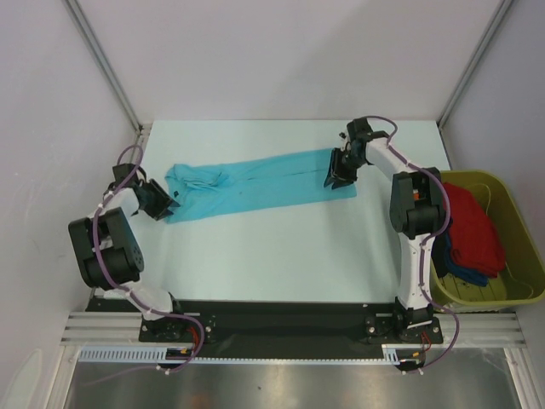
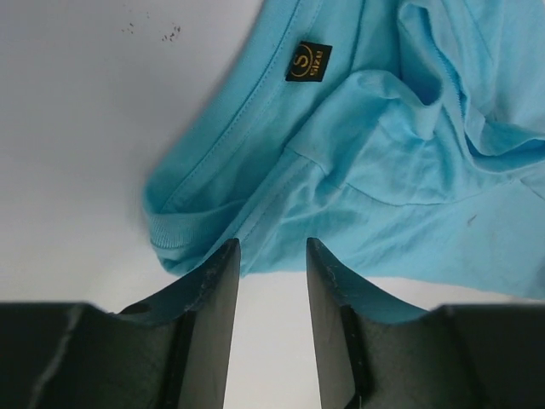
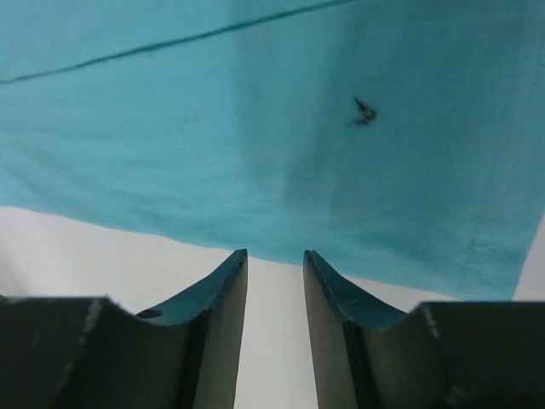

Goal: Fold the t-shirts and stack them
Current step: Fold the tshirt

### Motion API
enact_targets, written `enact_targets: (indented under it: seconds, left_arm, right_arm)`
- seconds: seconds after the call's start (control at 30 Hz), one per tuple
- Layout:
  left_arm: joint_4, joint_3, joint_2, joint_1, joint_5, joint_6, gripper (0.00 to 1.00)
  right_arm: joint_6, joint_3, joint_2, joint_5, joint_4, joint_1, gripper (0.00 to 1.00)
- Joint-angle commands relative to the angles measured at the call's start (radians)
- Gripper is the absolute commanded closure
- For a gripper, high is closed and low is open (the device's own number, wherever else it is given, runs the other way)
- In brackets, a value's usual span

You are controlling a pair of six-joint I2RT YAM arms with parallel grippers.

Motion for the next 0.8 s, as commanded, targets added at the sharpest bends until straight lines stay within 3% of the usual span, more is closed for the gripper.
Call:
enact_targets:
  seconds: [0.0, 0.33, 0.53, 0.63, 0.77]
  left_arm:
    - [0.062, 0.006, 0.044, 0.006, 0.044, -0.026, 0.58]
    - [0.003, 0.057, 0.163, 0.053, -0.091, 0.006, 0.64]
    - [-0.013, 0.052, 0.003, 0.049, -0.068, -0.009, 0.59]
    - [0.003, 0.043, -0.095, 0.049, -0.071, -0.018, 0.52]
    - [0.021, 0.071, -0.126, 0.047, -0.041, -0.028, 0.46]
  right_arm:
    - [-0.031, -0.02, -0.069, 0.072, 0.026, -0.001, 0.63]
    - [-0.068, -0.025, 0.006, 0.189, 0.014, -0.053, 0.66]
    - [-0.037, -0.022, -0.052, 0.201, 0.081, -0.01, 0.64]
    - [-0.028, -0.019, -0.109, 0.22, 0.185, 0.083, 0.56]
    - [-0.109, 0.052, -0.1, 0.168, 0.355, 0.214, 0.38]
